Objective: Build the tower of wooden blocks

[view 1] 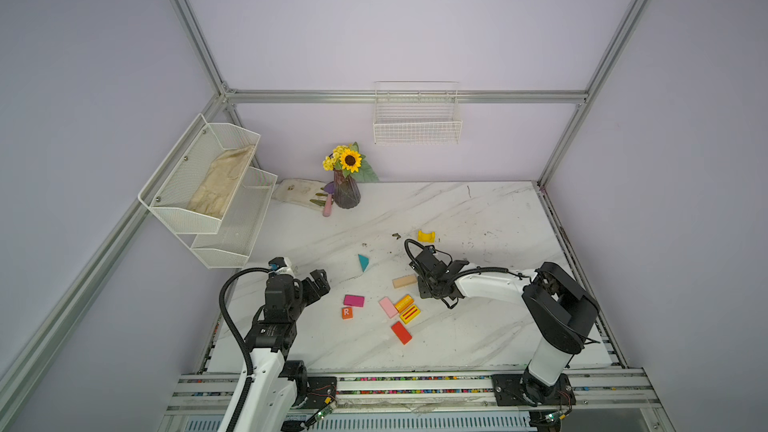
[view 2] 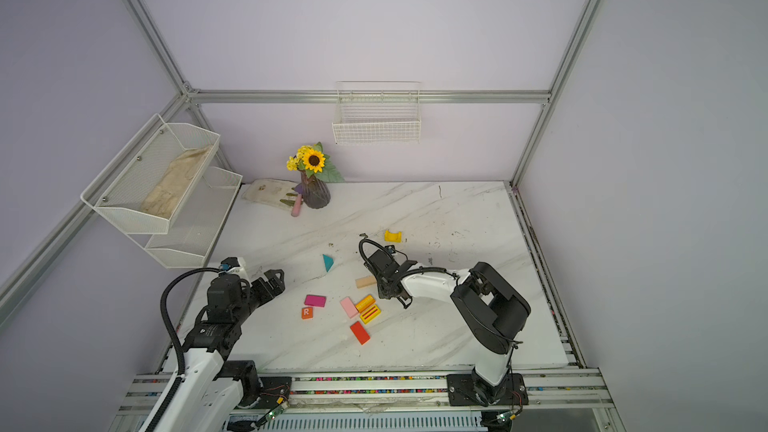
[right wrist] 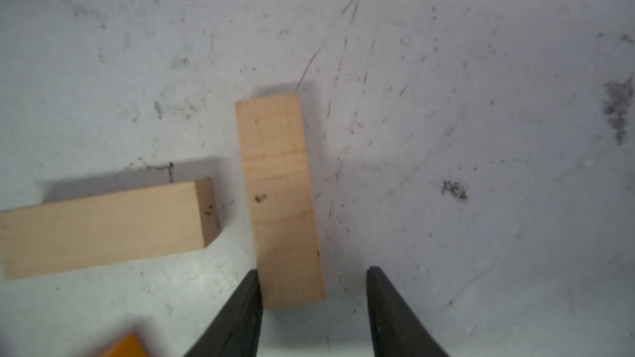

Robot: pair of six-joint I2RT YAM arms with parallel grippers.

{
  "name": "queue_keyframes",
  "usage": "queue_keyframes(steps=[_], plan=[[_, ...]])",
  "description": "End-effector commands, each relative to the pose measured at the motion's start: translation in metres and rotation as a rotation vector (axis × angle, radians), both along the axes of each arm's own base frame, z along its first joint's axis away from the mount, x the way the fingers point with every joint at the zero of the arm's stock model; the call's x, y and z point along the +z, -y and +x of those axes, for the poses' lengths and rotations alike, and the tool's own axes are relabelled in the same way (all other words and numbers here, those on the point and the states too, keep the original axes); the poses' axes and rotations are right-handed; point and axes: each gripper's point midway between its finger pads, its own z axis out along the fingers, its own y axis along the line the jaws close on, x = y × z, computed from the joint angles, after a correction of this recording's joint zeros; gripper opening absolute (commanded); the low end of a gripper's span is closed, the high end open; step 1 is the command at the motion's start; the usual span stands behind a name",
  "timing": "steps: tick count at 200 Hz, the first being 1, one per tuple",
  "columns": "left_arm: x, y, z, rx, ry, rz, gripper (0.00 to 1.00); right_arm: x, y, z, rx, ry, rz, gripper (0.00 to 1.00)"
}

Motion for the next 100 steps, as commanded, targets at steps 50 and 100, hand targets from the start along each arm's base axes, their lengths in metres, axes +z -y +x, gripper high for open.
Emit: queue_keyframes(steps=[50,100], plan=[[0.013,0.003,0.003,-0.012,0.050,-0.015,1.00,-0.013,0.025,0.005,-0.095,0.008,-0.020,0.45],[0.013,0.005,0.003,-0.018,0.049,-0.018,1.00,-0.017,0.047,0.014,-0.162,0.029,-0.042,0.45]])
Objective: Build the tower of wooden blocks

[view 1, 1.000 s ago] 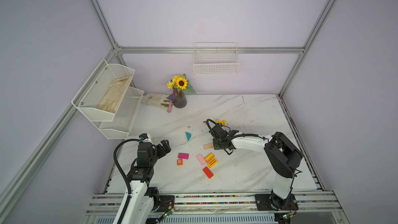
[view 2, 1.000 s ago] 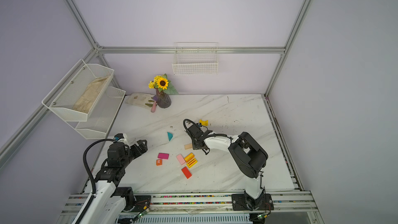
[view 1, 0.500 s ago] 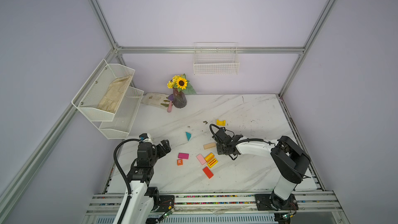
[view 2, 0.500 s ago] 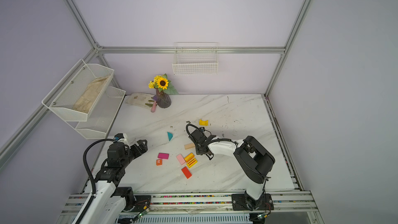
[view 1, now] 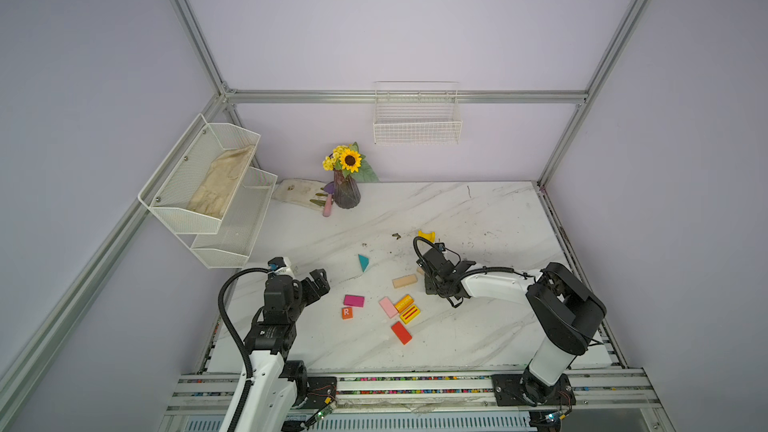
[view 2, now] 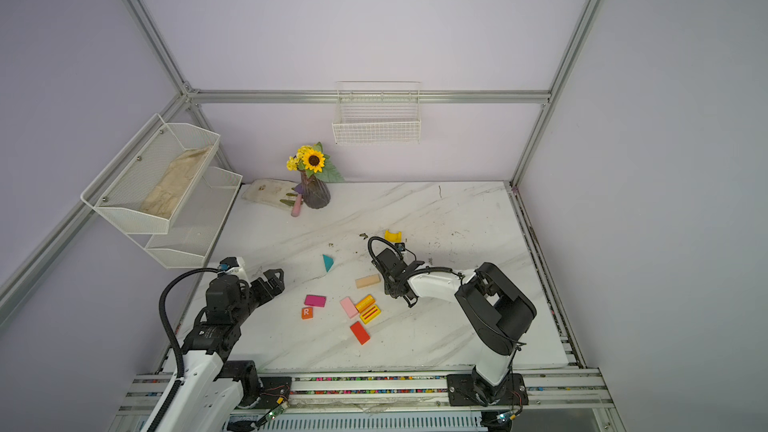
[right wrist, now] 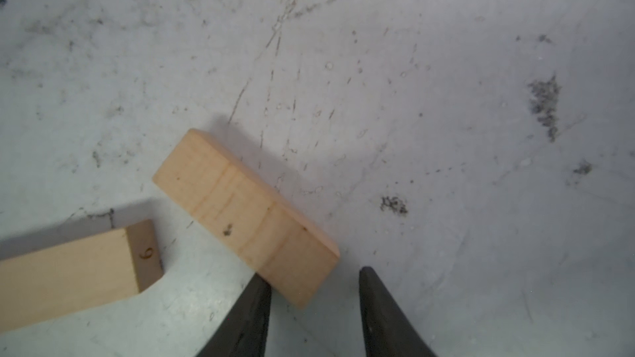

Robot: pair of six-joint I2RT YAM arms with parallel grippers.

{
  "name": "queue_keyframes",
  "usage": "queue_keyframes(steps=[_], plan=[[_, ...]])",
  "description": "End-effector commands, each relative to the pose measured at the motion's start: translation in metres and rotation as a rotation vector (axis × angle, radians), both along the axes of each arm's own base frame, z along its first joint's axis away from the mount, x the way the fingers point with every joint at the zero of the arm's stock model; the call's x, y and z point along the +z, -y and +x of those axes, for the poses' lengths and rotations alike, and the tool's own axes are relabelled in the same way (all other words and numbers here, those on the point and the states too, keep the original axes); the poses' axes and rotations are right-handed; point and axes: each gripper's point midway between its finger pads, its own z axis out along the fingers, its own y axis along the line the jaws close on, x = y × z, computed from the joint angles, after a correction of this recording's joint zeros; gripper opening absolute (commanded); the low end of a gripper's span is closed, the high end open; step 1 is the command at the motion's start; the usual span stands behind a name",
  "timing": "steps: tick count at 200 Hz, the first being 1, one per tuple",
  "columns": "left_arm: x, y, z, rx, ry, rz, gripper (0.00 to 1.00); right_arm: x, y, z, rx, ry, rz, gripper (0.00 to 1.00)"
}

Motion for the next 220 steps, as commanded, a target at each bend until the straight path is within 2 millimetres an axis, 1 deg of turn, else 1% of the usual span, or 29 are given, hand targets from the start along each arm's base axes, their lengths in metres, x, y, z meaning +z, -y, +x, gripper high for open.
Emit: queue_keyframes(steps=[1,18,42,65,80,101,115,129,149,162,170,181,189,195,208,212,213,214,216,217,220], plan=[[0.008,0.004,0.003,-0.016,0.031,-0.015,1.00,-0.016,0.024,-0.006,-0.051,-0.026,-0.060,0.45],[0.010,0.004,0.003,-0.014,0.040,-0.015,1.00,-0.014,0.025,-0.006,-0.055,-0.024,-0.053,0.45],[0.009,0.002,0.003,-0.006,0.033,-0.013,1.00,-0.002,0.021,-0.002,-0.057,0.006,-0.022,0.46],[0.017,0.001,0.001,0.001,0.038,-0.006,1.00,0.017,0.022,0.003,-0.083,0.074,0.028,0.49],[0.018,-0.006,-0.001,0.043,0.046,0.004,1.00,0.033,0.021,0.007,-0.102,0.125,0.066,0.50],[0.014,-0.019,-0.004,0.125,0.025,0.012,1.00,0.053,0.031,0.011,-0.149,0.204,0.072,0.51],[0.021,-0.023,-0.006,0.156,0.009,0.010,1.00,0.066,0.041,0.014,-0.186,0.260,0.078,0.52],[0.030,-0.028,-0.010,0.178,-0.012,0.026,1.00,0.077,0.049,0.019,-0.215,0.309,0.101,0.56],[0.037,-0.045,-0.018,0.274,-0.020,0.067,1.00,0.090,0.062,0.029,-0.255,0.340,0.125,0.58],[0.040,-0.051,-0.022,0.306,-0.008,0.083,1.00,0.094,0.068,0.034,-0.268,0.336,0.146,0.58],[0.042,-0.054,-0.025,0.320,0.006,0.092,1.00,0.095,0.068,0.035,-0.269,0.331,0.159,0.58],[0.042,-0.059,-0.029,0.342,0.021,0.112,1.00,0.095,0.066,0.032,-0.273,0.322,0.192,0.62],[0.040,-0.059,-0.031,0.341,0.032,0.119,1.00,0.090,0.065,0.030,-0.277,0.310,0.207,0.65],[0.039,-0.058,-0.032,0.334,0.047,0.119,1.00,0.086,0.063,0.027,-0.279,0.293,0.232,0.66],[0.044,-0.050,-0.030,0.276,0.085,0.115,1.00,0.079,0.049,0.023,-0.260,0.267,0.315,0.67],[0.044,-0.047,-0.029,0.259,0.094,0.113,1.00,0.079,0.045,0.021,-0.266,0.257,0.339,0.68],[0.045,-0.047,-0.029,0.254,0.098,0.113,1.00,0.078,0.044,0.021,-0.267,0.254,0.344,0.71],[0.045,-0.046,-0.029,0.252,0.100,0.112,1.00,0.078,0.043,0.021,-0.267,0.254,0.348,0.76],[0.045,-0.045,-0.029,0.248,0.104,0.110,1.00,0.077,0.041,0.020,-0.263,0.249,0.353,0.89],[0.045,-0.045,-0.029,0.245,0.106,0.108,1.00,0.077,0.040,0.020,-0.261,0.248,0.356,0.93],[0.045,-0.044,-0.029,0.241,0.111,0.108,1.00,0.076,0.037,0.019,-0.255,0.240,0.358,0.97]])
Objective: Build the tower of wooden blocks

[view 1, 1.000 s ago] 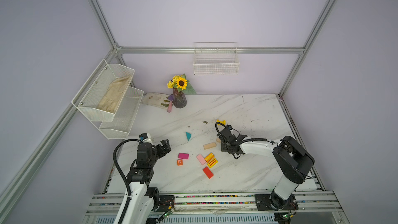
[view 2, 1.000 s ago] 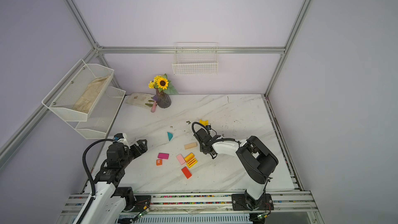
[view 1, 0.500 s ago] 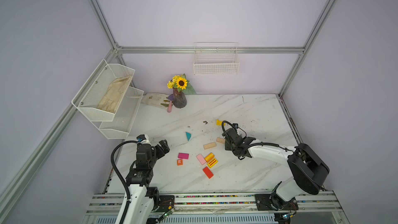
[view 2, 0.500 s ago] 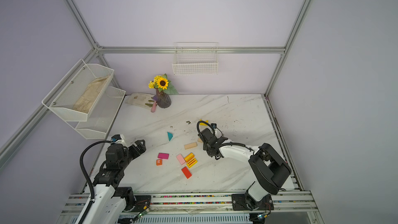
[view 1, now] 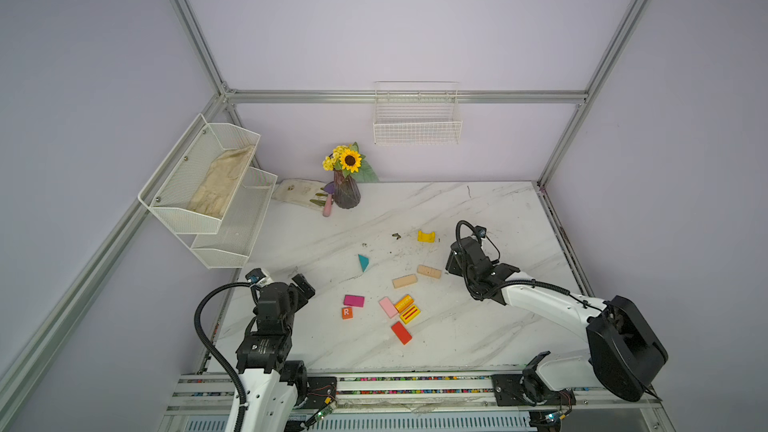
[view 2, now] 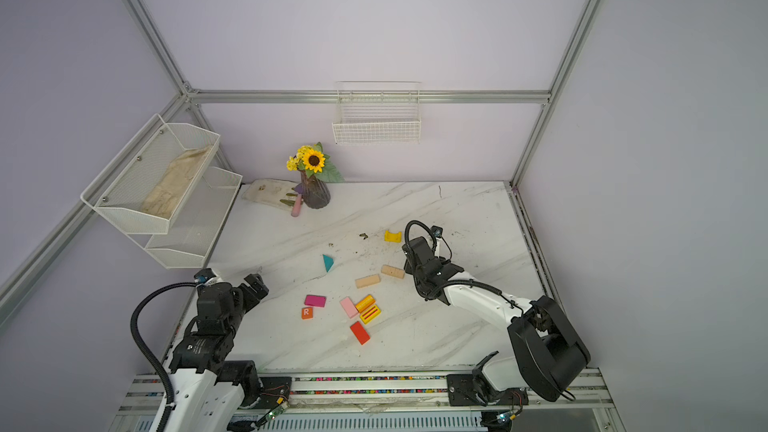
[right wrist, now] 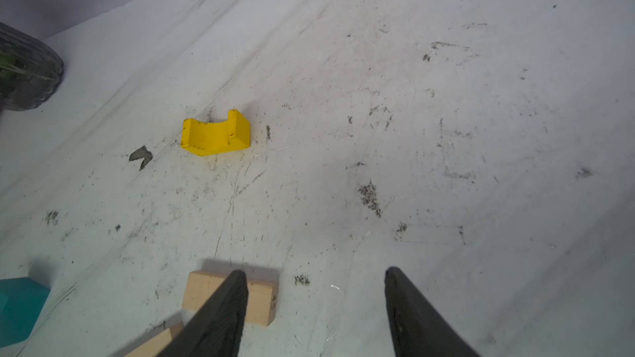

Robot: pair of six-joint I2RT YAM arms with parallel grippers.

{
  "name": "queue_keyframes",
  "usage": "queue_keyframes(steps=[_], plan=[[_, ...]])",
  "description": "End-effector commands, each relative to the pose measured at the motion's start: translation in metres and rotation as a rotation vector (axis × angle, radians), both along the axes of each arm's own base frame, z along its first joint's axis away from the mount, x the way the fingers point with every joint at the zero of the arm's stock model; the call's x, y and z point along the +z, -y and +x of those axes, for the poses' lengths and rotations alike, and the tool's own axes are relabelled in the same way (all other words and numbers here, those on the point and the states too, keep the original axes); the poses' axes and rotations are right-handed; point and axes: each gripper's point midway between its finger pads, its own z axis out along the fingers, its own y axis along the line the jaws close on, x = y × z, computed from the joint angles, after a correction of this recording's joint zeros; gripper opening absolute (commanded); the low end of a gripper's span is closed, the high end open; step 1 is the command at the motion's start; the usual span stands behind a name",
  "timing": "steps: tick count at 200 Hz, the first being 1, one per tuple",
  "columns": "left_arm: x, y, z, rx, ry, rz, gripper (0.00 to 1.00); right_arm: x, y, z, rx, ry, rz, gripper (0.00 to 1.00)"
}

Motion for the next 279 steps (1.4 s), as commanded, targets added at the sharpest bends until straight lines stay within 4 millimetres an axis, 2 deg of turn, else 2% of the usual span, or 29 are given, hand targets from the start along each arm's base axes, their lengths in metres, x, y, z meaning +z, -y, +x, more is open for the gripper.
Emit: queue_keyframes(steps=[1,28,51,79,90,122,137,181,241,279], plan=[[0.025,0.005,0.005,-0.046,0.098,0.023,1.00,-0.007,-0.023,-0.008,0.031,-0.032,0.128,0.97],[0.026,0.007,0.003,-0.057,0.110,0.018,1.00,-0.008,-0.040,-0.011,0.028,-0.041,0.051,0.97],[0.026,0.009,0.004,-0.066,0.110,0.016,1.00,-0.014,-0.052,-0.014,0.038,-0.065,0.109,0.97],[0.023,0.011,0.007,-0.077,0.092,0.010,1.00,-0.027,-0.049,-0.020,-0.054,-0.198,0.091,0.97],[0.023,0.012,0.008,-0.084,0.087,0.008,1.00,-0.032,-0.051,-0.023,-0.065,-0.230,0.095,0.92],[0.020,0.012,0.011,-0.088,0.073,0.008,1.00,-0.051,-0.047,-0.032,-0.149,-0.303,0.104,0.91],[0.019,0.012,0.012,-0.089,0.064,0.006,1.00,-0.055,-0.045,-0.031,-0.166,-0.312,0.075,0.91],[0.017,0.013,0.014,-0.093,0.054,0.003,1.00,-0.076,-0.060,-0.030,-0.149,-0.349,0.062,0.91],[0.018,0.015,0.015,-0.100,0.061,0.001,1.00,-0.076,-0.069,-0.014,-0.124,-0.329,-0.017,0.91],[0.018,0.016,0.015,-0.106,0.061,-0.001,1.00,-0.079,-0.079,-0.005,-0.077,-0.327,-0.052,0.97]])
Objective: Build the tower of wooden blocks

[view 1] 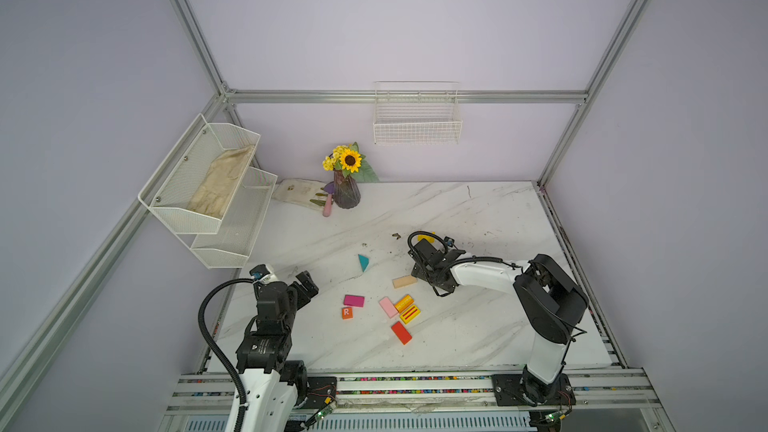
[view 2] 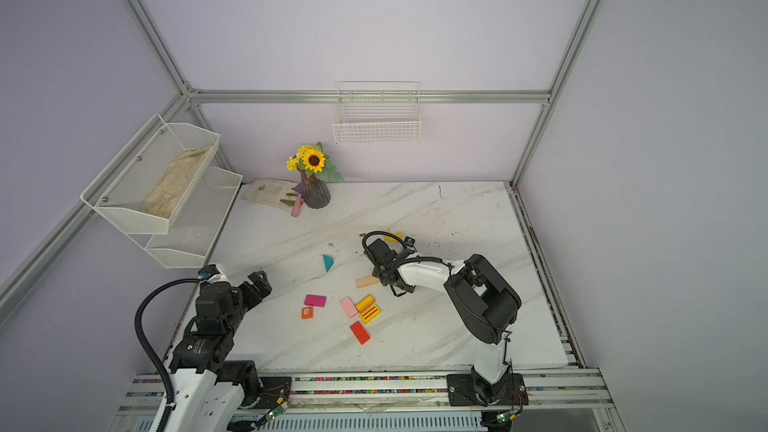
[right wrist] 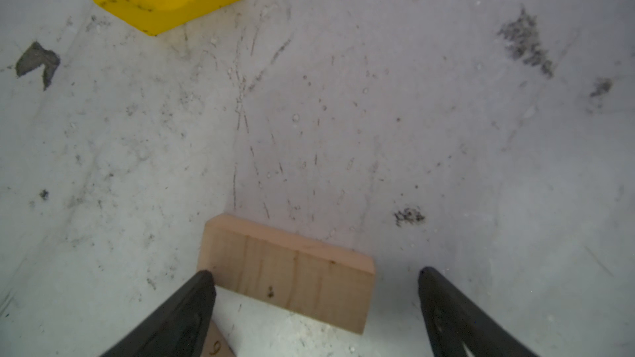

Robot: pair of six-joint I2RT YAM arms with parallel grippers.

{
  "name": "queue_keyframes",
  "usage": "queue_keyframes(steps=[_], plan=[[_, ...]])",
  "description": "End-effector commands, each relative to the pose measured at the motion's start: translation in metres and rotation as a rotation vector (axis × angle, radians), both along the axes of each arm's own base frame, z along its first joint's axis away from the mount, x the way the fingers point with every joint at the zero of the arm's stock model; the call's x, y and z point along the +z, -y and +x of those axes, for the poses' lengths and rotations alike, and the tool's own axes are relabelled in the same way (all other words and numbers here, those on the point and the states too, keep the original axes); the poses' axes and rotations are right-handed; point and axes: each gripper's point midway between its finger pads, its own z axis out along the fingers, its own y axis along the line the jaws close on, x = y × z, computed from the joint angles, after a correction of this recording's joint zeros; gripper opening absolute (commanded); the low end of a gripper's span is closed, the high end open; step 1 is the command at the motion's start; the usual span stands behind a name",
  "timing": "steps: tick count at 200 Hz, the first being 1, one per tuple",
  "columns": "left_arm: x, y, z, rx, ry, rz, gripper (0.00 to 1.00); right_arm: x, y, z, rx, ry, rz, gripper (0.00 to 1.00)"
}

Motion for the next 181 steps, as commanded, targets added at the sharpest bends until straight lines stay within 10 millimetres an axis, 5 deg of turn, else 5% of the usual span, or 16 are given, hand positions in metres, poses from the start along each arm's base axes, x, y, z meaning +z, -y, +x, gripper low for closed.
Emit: queue_keyframes(steps=[1,77,145,181], plan=[[0.018,0.002,0.006,-0.023,0.059,0.016,1.00,-0.004,0.000,0.001,0.030,-0.009,-0.053,0.97],[0.017,0.002,0.006,-0.020,0.058,0.016,1.00,-0.010,0.004,0.001,0.026,-0.020,-0.105,0.97],[0.017,0.002,0.006,-0.021,0.057,0.017,1.00,0.014,-0.008,-0.017,0.205,0.081,0.007,0.95],[0.017,0.003,0.007,-0.024,0.054,0.014,1.00,0.015,0.006,-0.029,0.230,0.050,-0.064,0.94]])
